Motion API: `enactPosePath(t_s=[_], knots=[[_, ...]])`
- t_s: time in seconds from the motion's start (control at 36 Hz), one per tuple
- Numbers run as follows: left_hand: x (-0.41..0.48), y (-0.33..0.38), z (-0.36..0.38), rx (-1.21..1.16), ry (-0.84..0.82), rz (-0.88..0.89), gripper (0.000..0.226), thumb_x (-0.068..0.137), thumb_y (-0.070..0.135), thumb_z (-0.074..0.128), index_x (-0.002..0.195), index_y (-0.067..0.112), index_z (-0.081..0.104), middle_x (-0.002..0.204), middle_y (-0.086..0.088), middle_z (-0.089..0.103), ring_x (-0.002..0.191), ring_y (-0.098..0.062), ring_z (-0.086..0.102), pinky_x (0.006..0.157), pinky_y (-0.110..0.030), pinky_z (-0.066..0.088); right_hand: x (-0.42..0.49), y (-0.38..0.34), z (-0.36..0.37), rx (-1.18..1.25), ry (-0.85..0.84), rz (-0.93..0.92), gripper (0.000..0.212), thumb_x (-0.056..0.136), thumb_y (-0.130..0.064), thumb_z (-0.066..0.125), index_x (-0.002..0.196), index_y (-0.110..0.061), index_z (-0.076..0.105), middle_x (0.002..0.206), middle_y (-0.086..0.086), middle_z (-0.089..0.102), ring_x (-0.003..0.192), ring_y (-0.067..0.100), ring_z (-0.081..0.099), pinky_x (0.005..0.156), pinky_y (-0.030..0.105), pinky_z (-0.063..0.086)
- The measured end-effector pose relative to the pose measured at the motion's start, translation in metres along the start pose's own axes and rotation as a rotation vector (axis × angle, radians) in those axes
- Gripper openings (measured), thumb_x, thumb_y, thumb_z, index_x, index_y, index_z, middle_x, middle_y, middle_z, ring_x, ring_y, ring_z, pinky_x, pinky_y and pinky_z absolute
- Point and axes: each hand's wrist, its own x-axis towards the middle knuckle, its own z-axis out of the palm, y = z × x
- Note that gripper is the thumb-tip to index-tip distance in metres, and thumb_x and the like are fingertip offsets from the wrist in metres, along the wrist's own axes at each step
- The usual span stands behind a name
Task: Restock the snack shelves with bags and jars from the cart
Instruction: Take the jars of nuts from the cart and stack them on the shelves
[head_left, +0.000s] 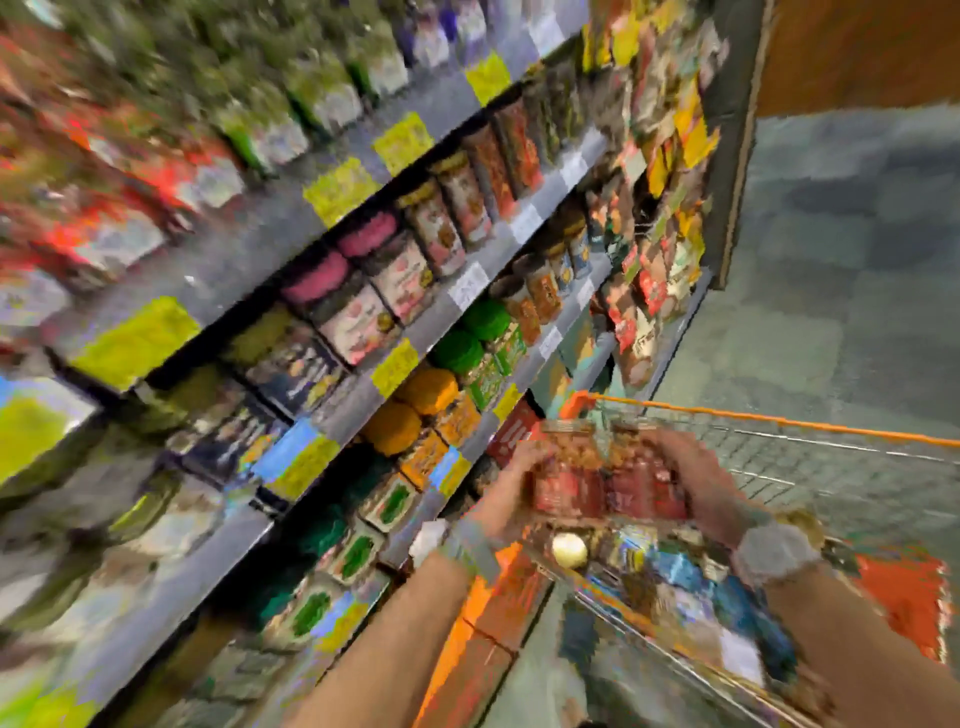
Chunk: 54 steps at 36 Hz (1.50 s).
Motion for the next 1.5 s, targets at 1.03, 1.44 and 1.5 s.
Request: enactPosePath(t_s=[1.03, 1.44, 1.5], knots=[[-0.639, 0.125, -0.326, -0.025, 0.921, 0.836, 0.053, 0.072, 0.038, 0.083, 0.112, 0.005, 0.071, 0.099, -0.010, 0.074, 0.081, -0.018, 0.068, 0.077, -0.032, 0.054, -0.414, -0.236, 0.544, -0.118, -0.926, -0.872, 0.020, 0.078, -0.020, 0.079, 0.094, -0.014, 0.067, 0.075, -0.006, 0.073, 0.059, 0.003, 0.064, 0.049, 0.015, 0.048], [-0.686, 0.135, -0.397, 0.060, 1.231, 0.893, 0.065, 0.059, 0.046, 0.089, 0.111, 0.015, 0.066, 0.102, 0.002, 0.077, 0.096, -0.016, 0.073, 0.088, -0.033, 0.058, -0.429, -0.357, 0.625, -0.475, -0.634, -1.296, 0.077, 0.044, -0.078, 0.084, 0.085, -0.014, 0.071, 0.089, 0.001, 0.075, 0.094, 0.024, 0.071, 0.089, 0.044, 0.054], [-0.683, 0.142, -0.402, 0.058, 1.256, 0.907, 0.074, 0.053, 0.052, 0.087, 0.113, 0.015, 0.066, 0.103, 0.002, 0.077, 0.097, -0.017, 0.073, 0.089, -0.034, 0.058, -0.426, -0.371, 0.638, -0.486, -0.636, -1.321, 0.090, 0.039, -0.083, 0.081, 0.098, -0.016, 0.072, 0.096, 0.001, 0.075, 0.095, 0.021, 0.071, 0.089, 0.043, 0.054]])
